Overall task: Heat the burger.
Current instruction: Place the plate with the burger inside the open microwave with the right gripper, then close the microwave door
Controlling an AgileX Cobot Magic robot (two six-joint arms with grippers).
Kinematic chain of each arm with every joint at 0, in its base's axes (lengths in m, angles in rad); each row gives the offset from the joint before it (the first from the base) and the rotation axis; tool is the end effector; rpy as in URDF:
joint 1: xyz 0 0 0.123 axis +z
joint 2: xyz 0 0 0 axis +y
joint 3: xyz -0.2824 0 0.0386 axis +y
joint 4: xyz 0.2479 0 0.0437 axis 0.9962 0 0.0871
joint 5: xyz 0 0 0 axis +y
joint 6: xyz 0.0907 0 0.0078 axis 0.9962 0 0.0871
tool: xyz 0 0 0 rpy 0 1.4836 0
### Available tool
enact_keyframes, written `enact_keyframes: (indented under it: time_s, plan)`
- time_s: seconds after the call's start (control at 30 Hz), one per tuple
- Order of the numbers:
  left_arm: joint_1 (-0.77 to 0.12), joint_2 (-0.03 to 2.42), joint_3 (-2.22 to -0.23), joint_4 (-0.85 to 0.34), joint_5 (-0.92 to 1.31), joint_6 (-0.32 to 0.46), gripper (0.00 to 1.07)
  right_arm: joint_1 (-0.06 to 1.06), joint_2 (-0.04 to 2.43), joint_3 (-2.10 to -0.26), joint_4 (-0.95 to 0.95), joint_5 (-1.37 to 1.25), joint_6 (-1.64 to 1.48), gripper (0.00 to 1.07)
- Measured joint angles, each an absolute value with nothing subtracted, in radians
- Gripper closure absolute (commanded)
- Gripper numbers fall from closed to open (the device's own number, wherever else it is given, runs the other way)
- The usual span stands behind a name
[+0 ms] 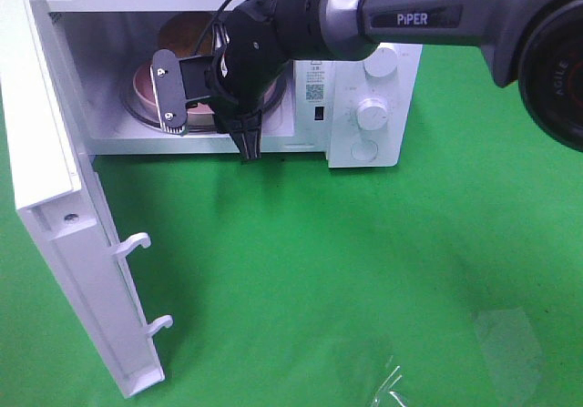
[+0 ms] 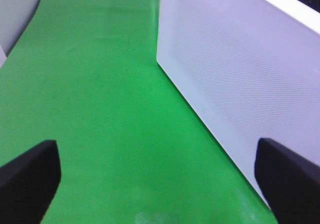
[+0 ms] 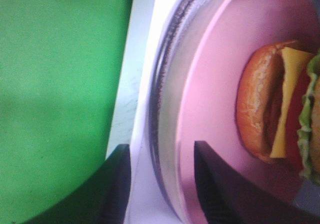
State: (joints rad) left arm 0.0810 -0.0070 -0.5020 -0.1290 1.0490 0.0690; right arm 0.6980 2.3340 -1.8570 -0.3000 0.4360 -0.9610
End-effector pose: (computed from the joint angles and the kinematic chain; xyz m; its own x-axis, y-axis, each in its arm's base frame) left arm -0.0052 -0.0106 0.2792 -0.4327 -0.0307 -0.9010 0.0216 0.9988 -0.0444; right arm 0.4101 0.3291 0.1600 0.3567 -0.9233 -0.1427 -0.7118 -0.1696 -0.6816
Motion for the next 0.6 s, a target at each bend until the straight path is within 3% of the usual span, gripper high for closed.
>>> enact_keyframes:
  time_s: [0.2,0.6]
  plan:
    - [0.081,-0.007,-0.502,-0.129,1.049,0.069,0.09,0.698,2.291,-1.797,-0.297,0.403,-0.961,0.58]
    - [0.081,-0.007,-0.502,-0.129,1.049,0.069,0.09,0.698,2.168,-1.607,-0.296,0.303,-0.961,0.35]
